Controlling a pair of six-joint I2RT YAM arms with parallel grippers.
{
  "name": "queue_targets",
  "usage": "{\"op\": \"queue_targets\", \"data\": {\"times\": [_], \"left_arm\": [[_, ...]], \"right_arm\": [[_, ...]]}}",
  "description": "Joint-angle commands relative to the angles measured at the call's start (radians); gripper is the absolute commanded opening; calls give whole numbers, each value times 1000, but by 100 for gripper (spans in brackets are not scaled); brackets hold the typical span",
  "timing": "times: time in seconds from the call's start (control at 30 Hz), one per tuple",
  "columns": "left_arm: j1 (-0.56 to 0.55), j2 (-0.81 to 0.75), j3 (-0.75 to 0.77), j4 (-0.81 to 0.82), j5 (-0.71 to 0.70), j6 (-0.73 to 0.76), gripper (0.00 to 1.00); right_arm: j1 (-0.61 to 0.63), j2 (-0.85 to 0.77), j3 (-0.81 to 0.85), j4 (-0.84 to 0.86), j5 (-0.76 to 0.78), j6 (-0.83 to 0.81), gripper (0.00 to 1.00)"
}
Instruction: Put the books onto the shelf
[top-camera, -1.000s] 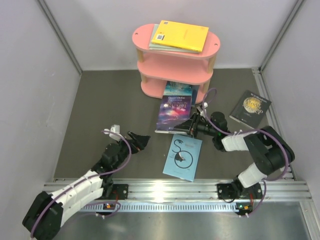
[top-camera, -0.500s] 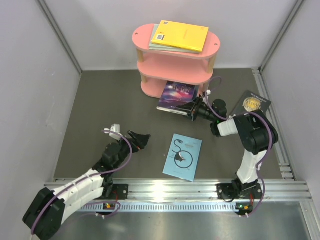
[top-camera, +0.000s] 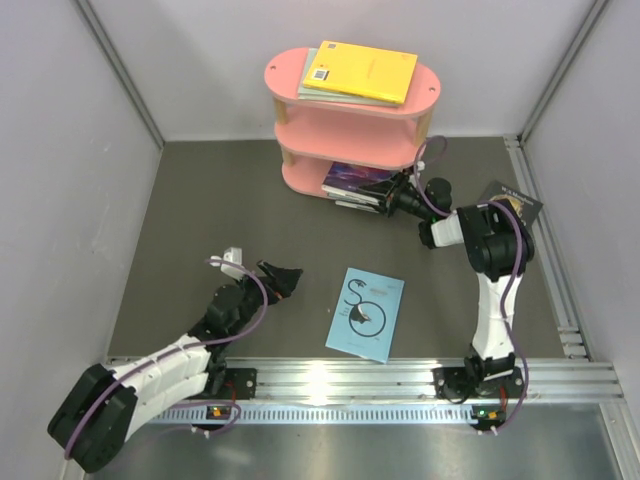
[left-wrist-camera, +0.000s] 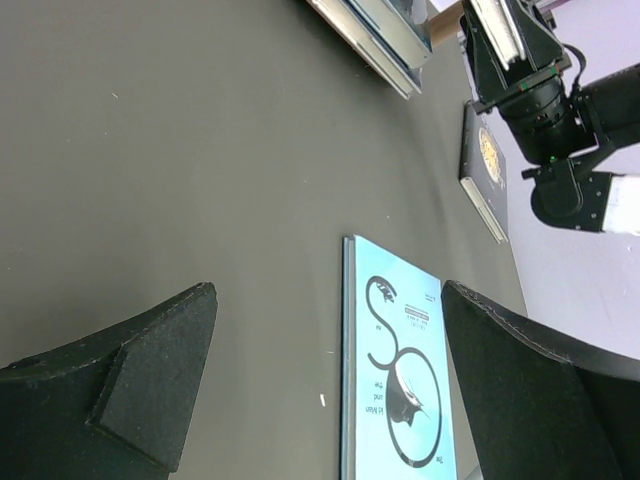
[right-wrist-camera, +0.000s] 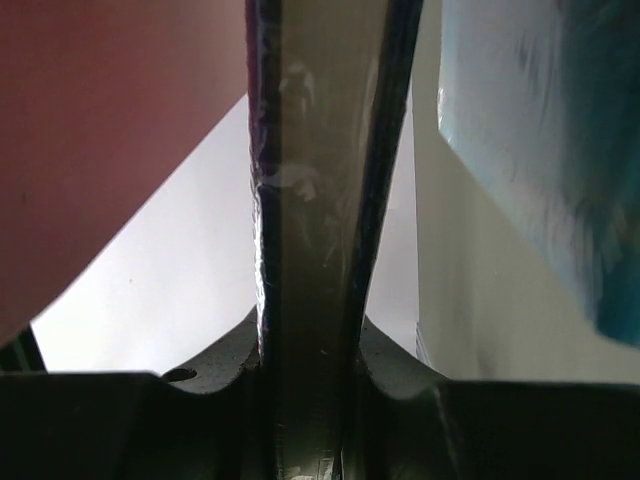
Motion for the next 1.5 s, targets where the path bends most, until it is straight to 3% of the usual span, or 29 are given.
{"op": "queue_targets", "data": {"times": [0.0, 0.53, 0.6, 0.63, 0.7, 0.73, 0.87, 1.47], "left_arm": [[-1, 23, -180, 104, -10, 16, 99], [0, 74, -167, 124, -8, 19, 99], [0, 74, -166, 124, -8, 21, 99], [0, 74, -165, 124, -8, 21, 99], [0, 78, -163, 124, -6, 21, 99], [0, 80, -163, 126, -8, 21, 99], [0, 80, -162, 121, -8, 21, 99], [0, 109, -147, 112, -3, 22, 99]], "right_arm": [[-13, 15, 103, 240, -20, -15, 0], [-48, 95, 186, 180, -8, -3, 4], [-48, 92, 182, 166, -12, -4, 17], [-50, 90, 178, 168, -14, -4, 44], [-51, 84, 157, 169, -14, -6, 64], [-53, 83, 149, 174, -14, -7, 82], [-56, 83, 122, 201, -24, 5, 96], [-62, -2, -81, 281, -138, 34, 100]]}}
